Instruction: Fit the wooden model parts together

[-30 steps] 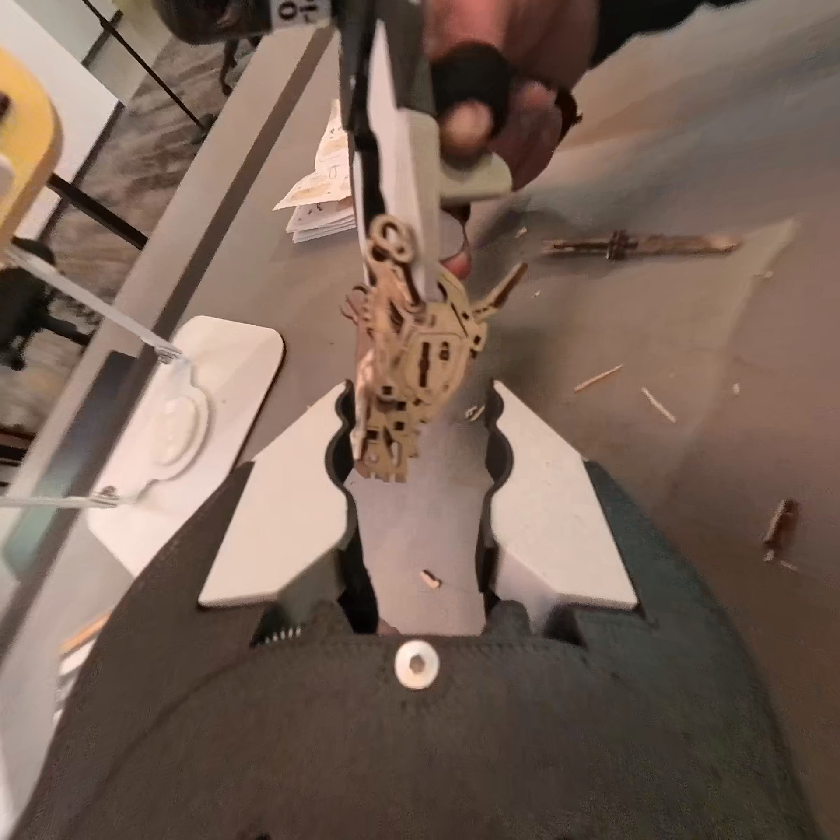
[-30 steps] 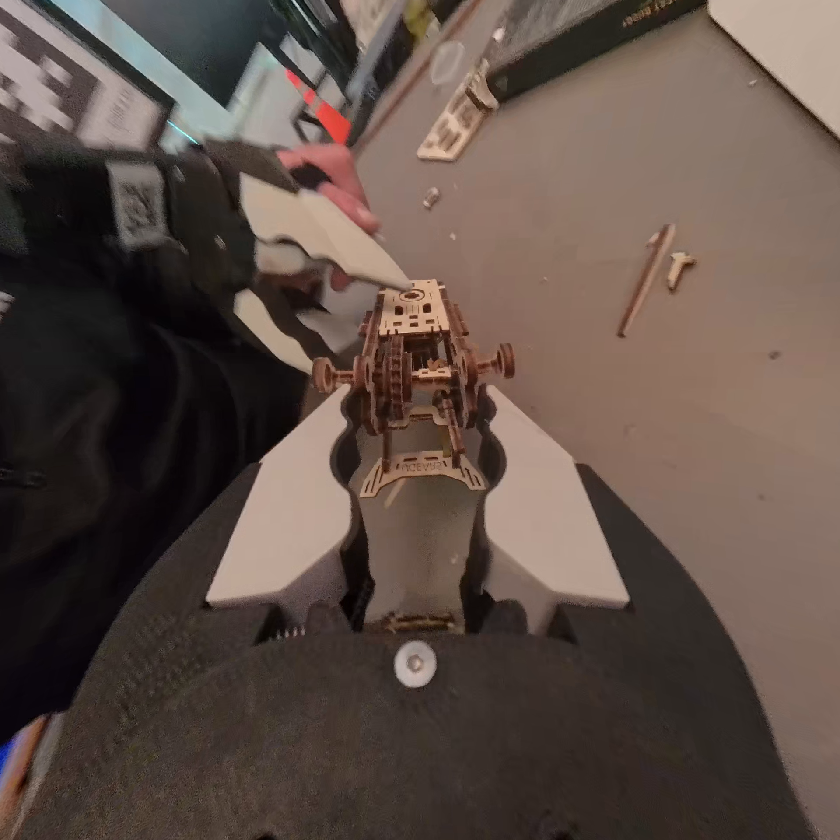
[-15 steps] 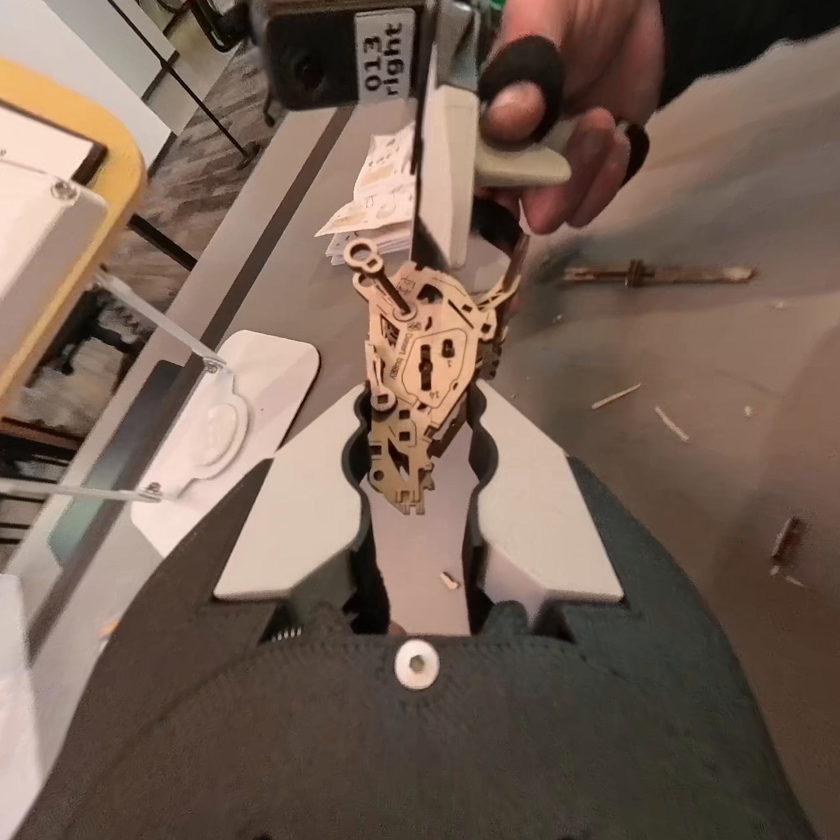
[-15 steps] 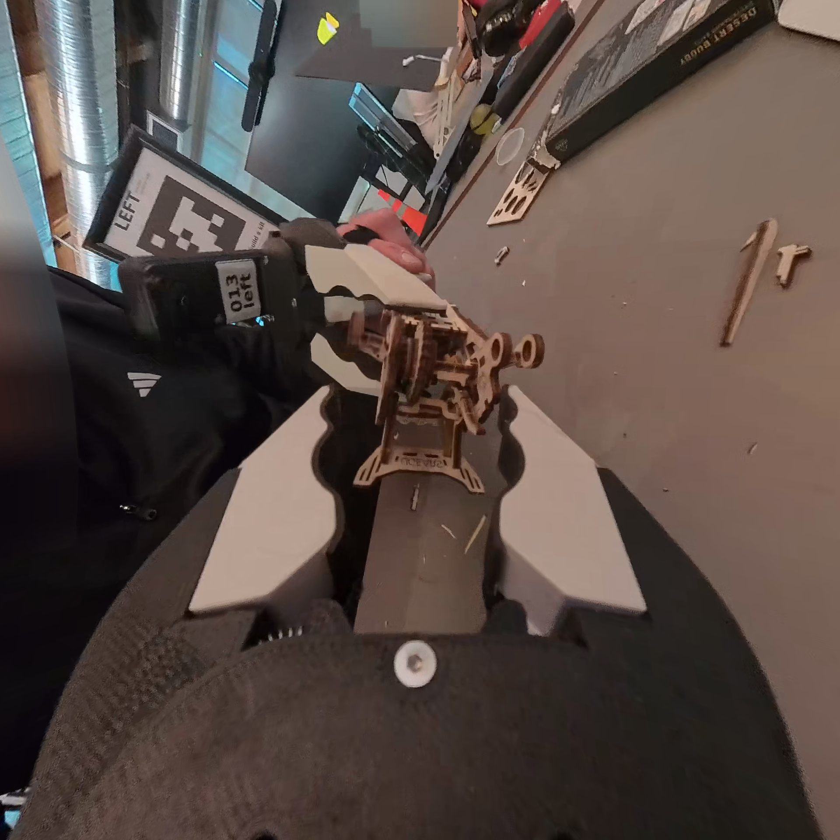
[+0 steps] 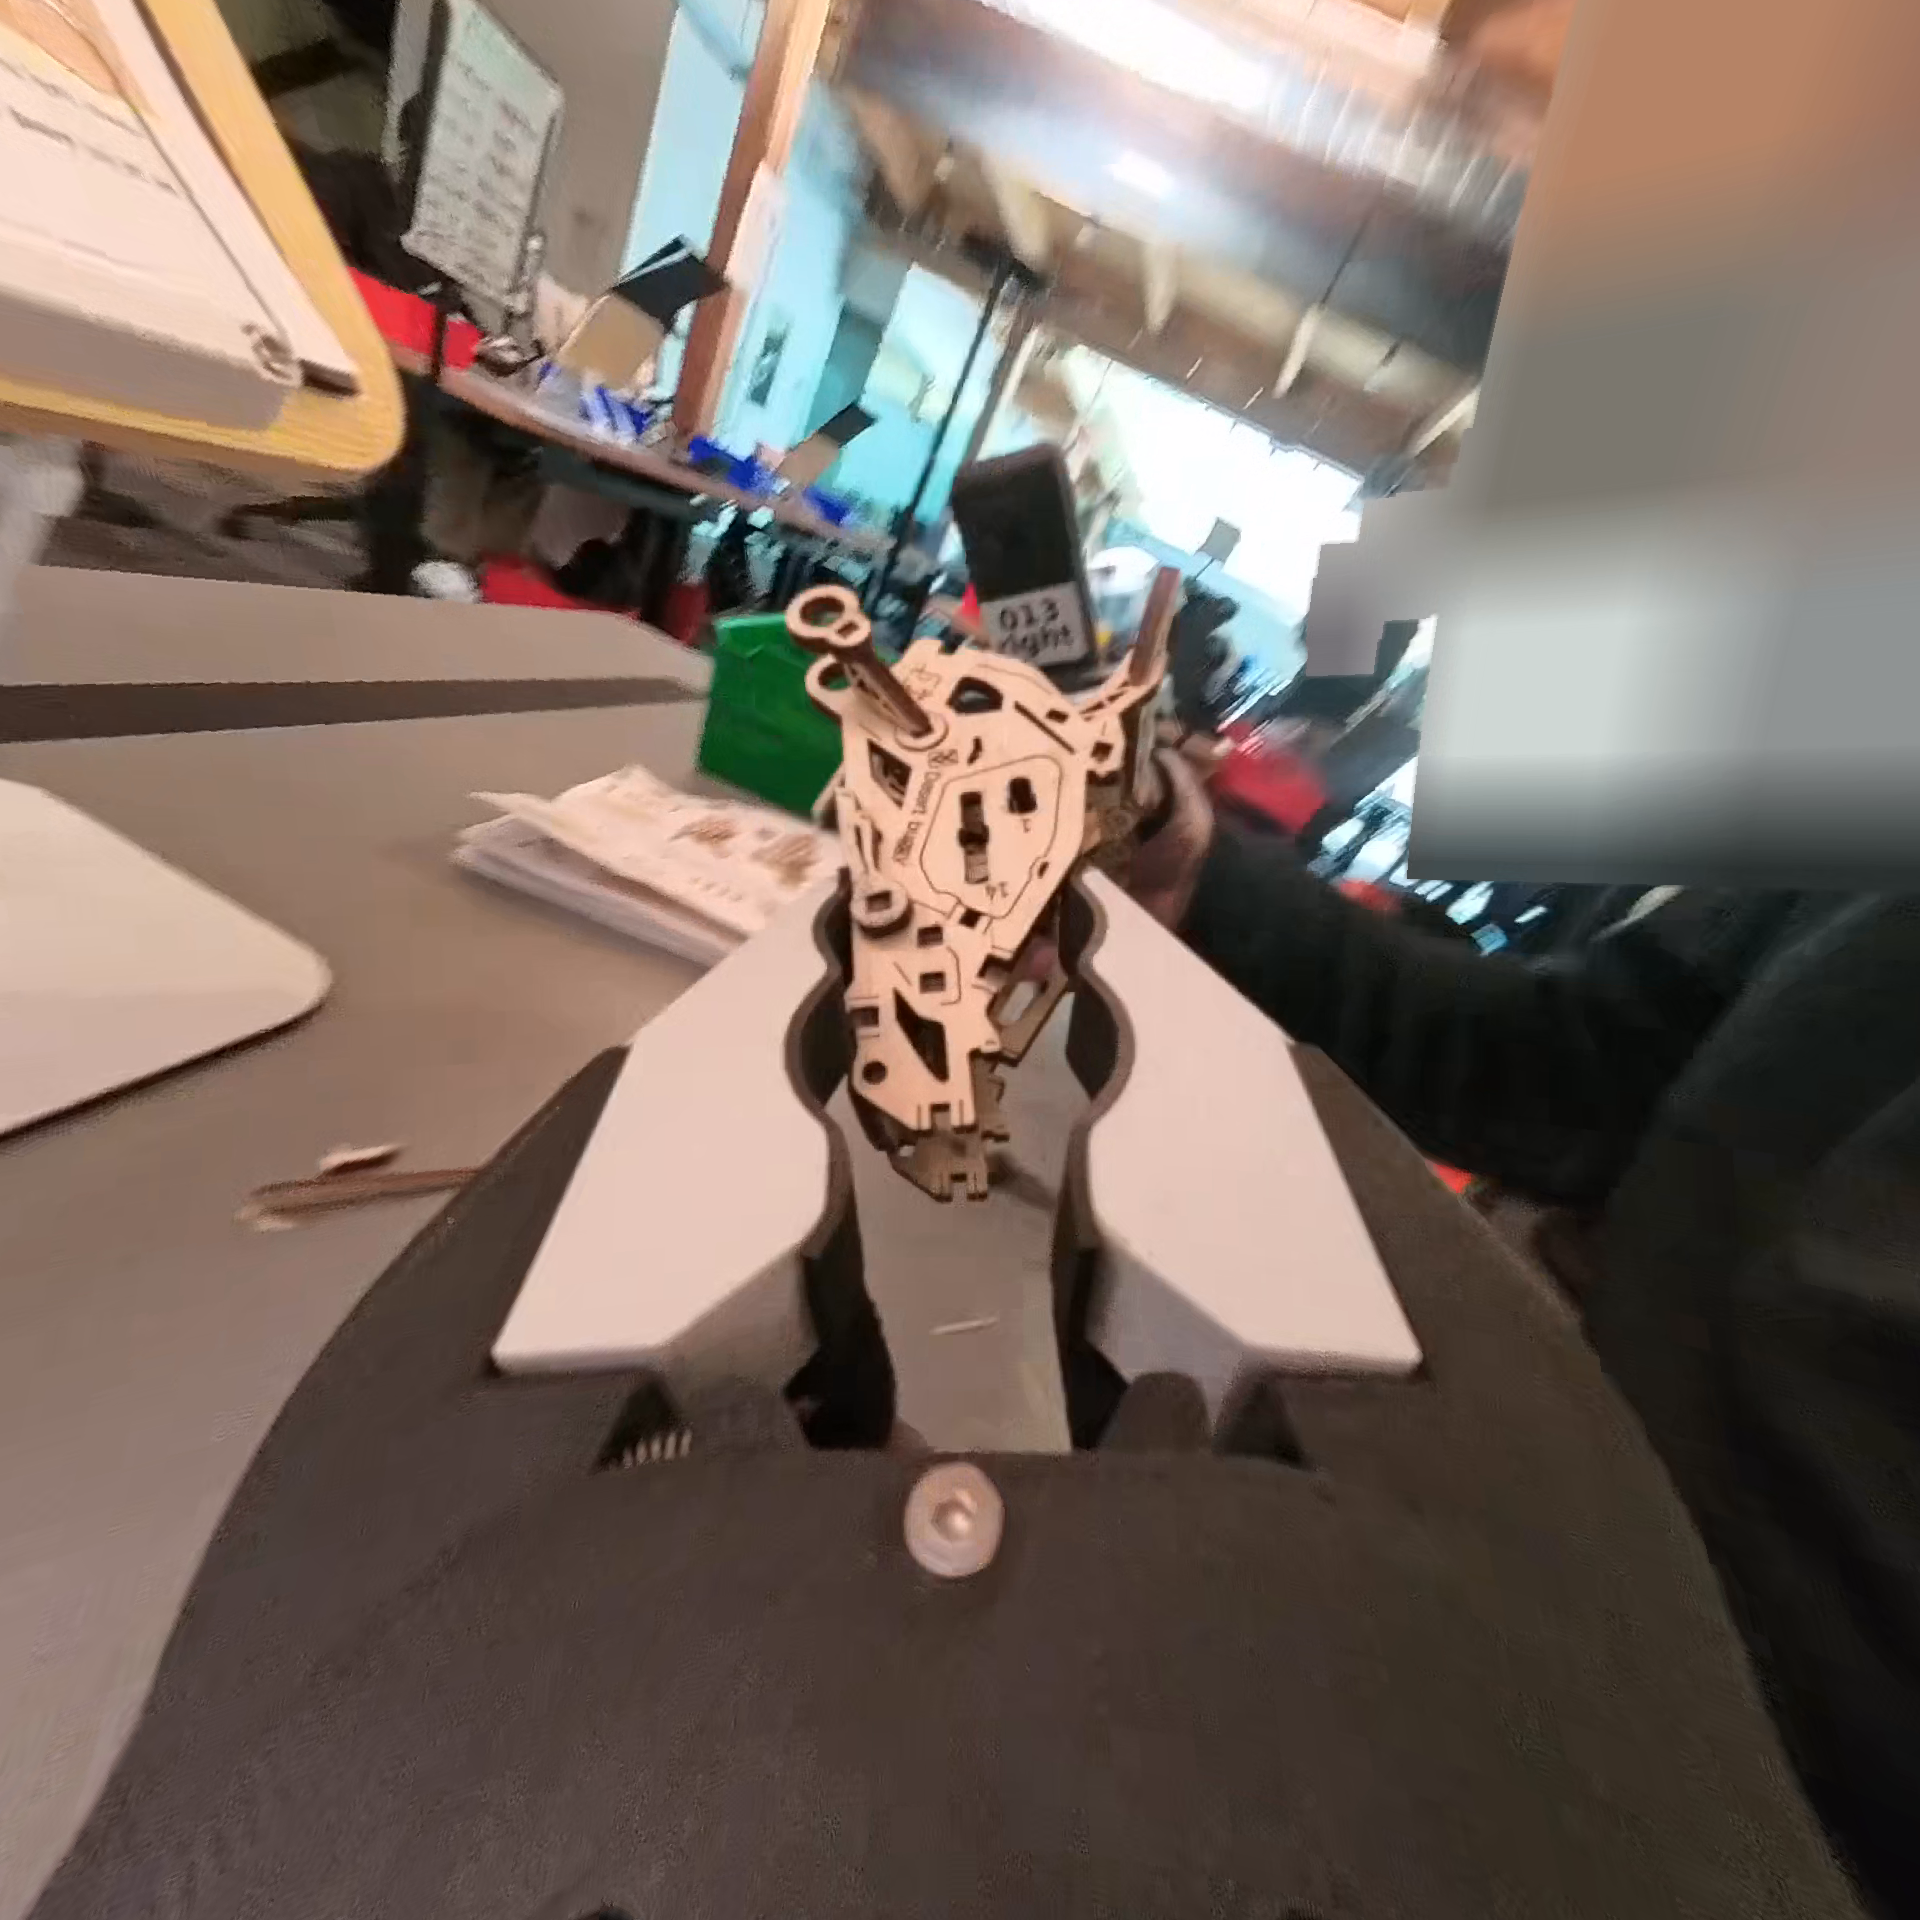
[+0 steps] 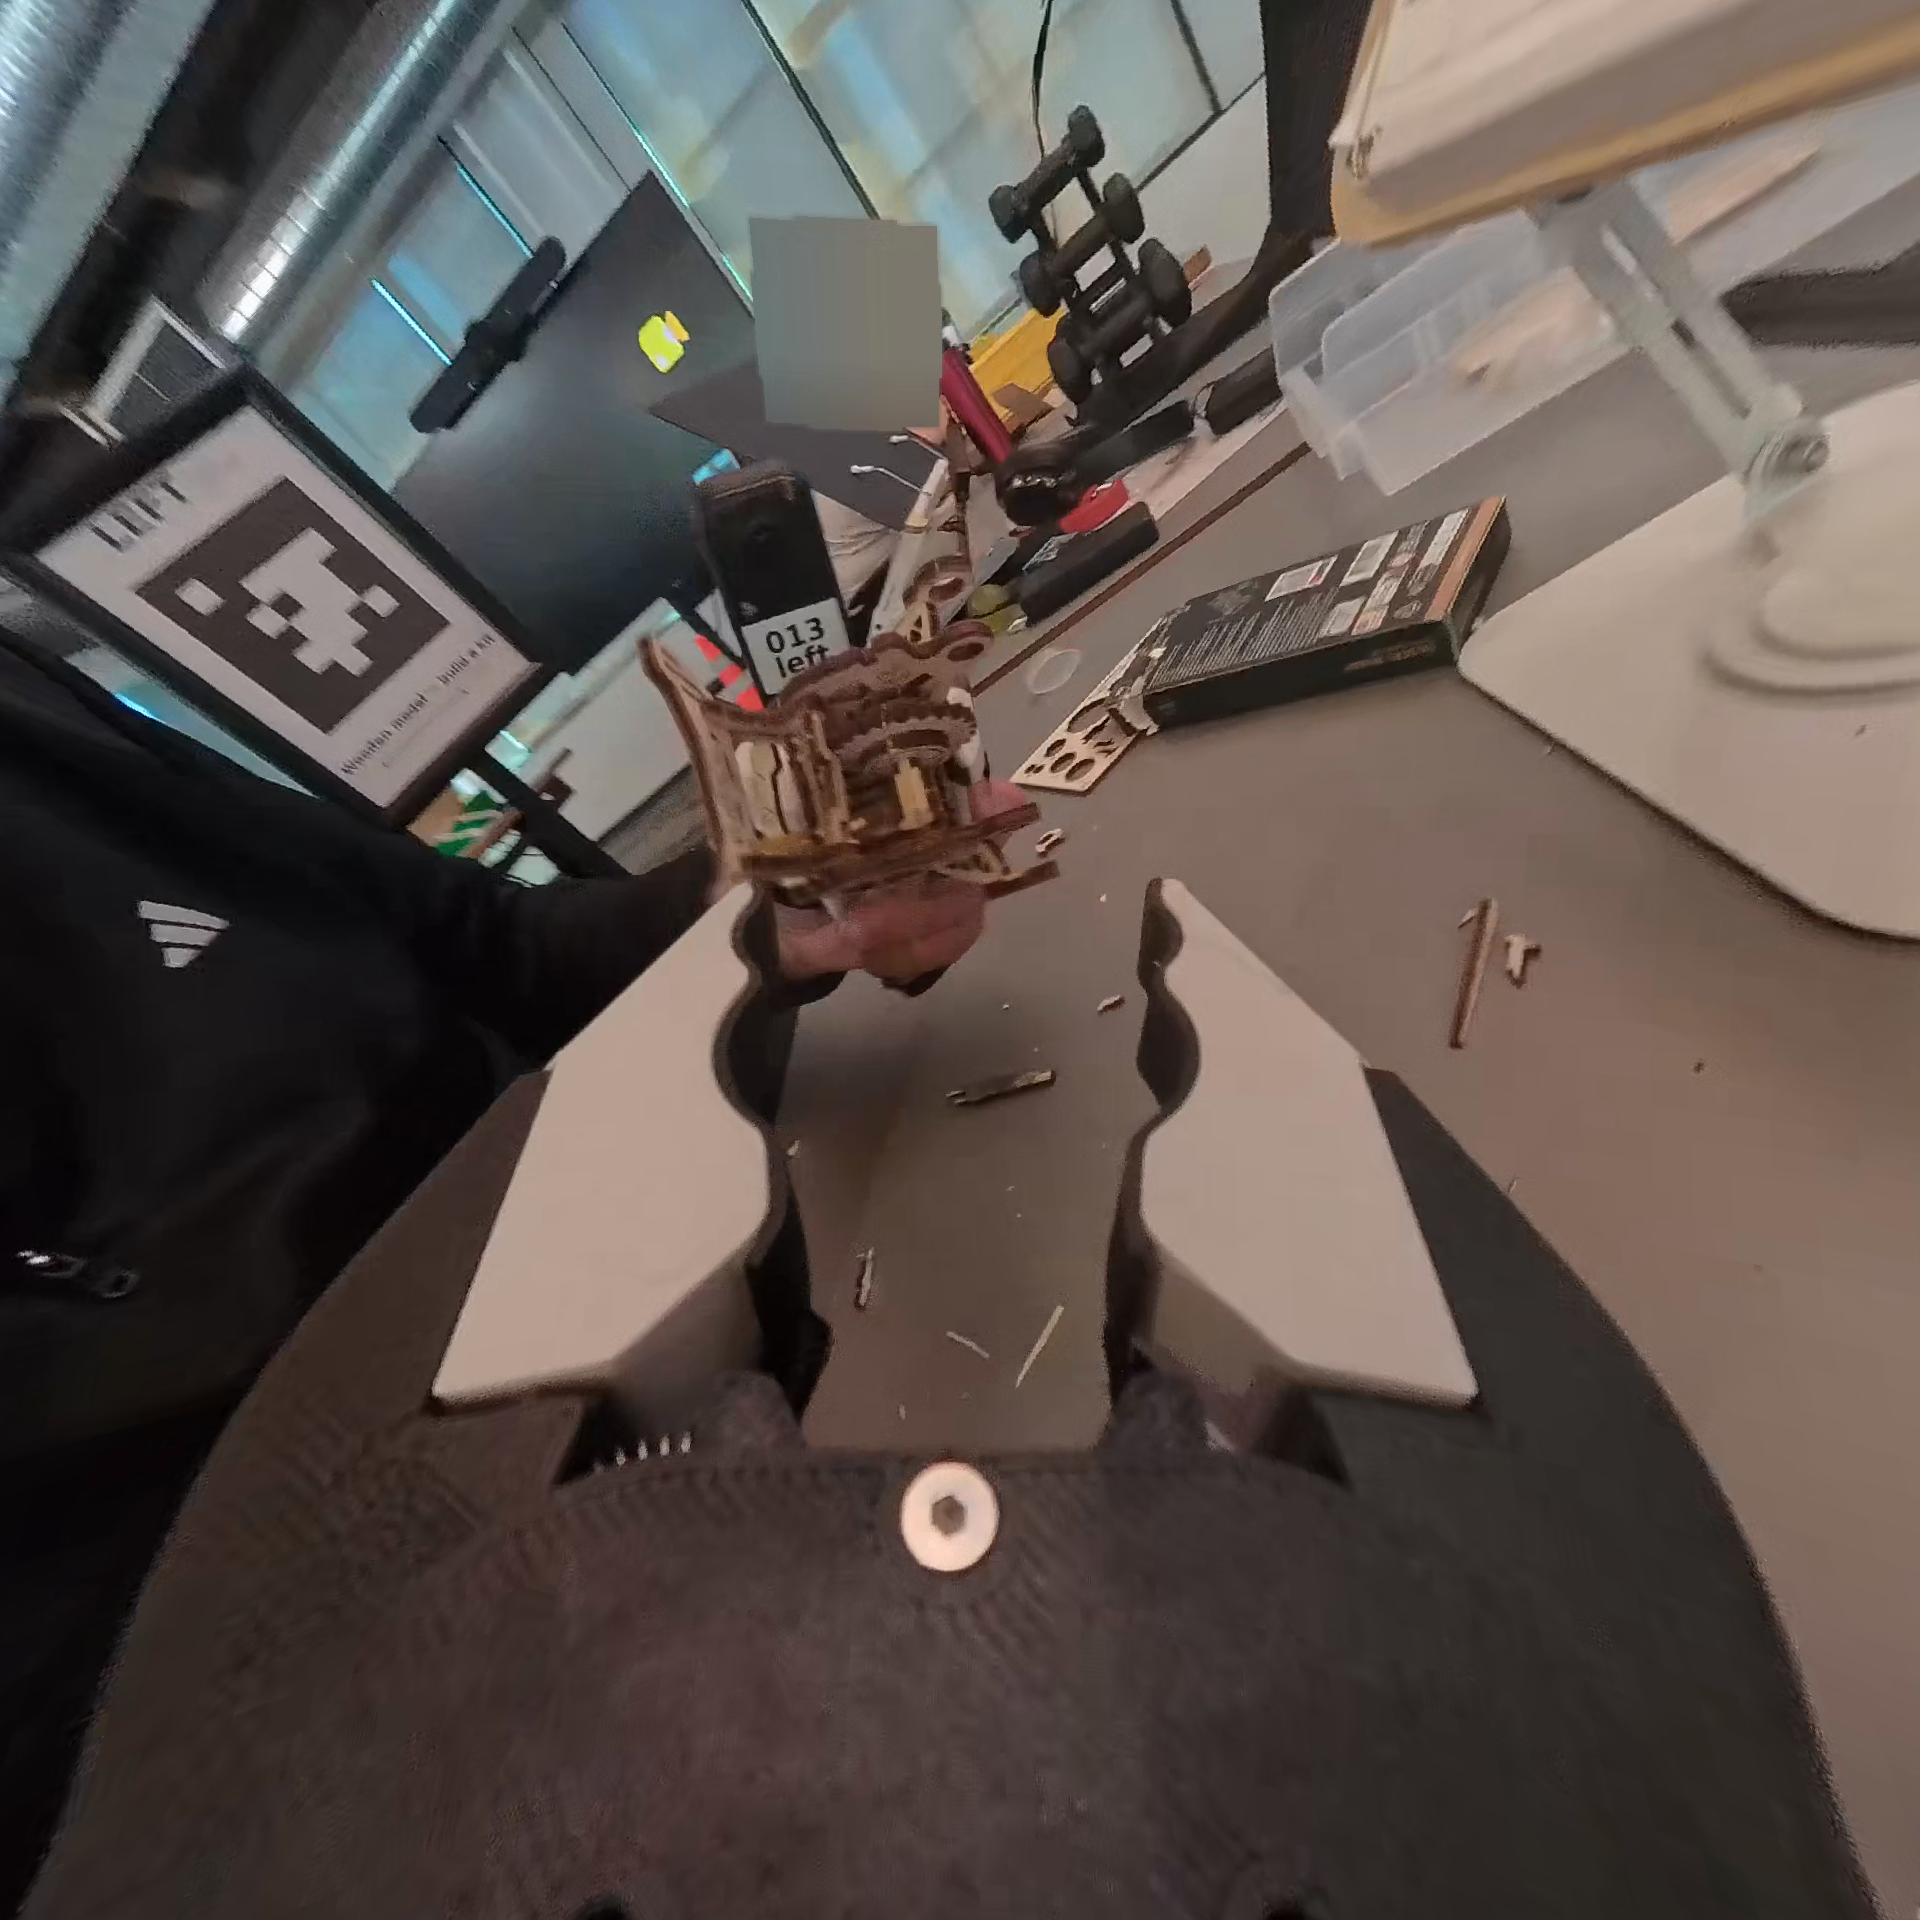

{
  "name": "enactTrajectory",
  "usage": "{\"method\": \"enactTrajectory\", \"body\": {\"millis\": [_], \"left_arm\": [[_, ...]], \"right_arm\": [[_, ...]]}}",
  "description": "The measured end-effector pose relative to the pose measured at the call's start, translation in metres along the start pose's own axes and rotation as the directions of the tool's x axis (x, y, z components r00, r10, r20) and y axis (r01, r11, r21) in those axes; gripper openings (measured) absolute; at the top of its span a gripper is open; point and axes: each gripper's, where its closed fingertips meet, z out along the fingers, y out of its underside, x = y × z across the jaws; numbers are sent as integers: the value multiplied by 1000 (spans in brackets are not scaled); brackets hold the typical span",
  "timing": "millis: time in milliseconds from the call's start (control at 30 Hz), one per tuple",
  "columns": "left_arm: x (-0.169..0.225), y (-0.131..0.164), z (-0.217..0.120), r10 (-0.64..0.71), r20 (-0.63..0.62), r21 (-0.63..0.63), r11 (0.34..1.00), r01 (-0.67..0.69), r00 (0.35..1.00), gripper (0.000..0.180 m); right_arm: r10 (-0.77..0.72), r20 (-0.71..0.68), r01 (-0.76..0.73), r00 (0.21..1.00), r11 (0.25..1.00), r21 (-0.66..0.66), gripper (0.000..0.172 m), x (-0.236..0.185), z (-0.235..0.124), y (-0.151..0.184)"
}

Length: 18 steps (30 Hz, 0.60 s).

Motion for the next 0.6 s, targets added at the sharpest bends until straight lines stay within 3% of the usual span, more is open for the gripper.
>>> {"method": "enactTrajectory", "body": {"millis": [167, 300, 500, 600], "left_arm": [[19, -25, -5, -146, -223, 149, 972, 181, 964, 35], [32, -34, -9, -201, -386, 170, 944, 283, 901, 36], [39, -40, -8, -257, -478, 166, 912, 374, 840, 35], [39, -41, -6, -271, -495, 162, 905, 394, 826, 35]], "right_arm": [[-86, -3, 86, 996, 996, 21, 63, -30, 14, -4], [-91, 27, 87, 996, 989, 119, 53, -54, 29, -11], [-274, -110, 292, 956, 931, 219, 23, -63, 29, -25], [-322, -141, 347, 936, 911, 224, 18, -63, 27, -28]]}}
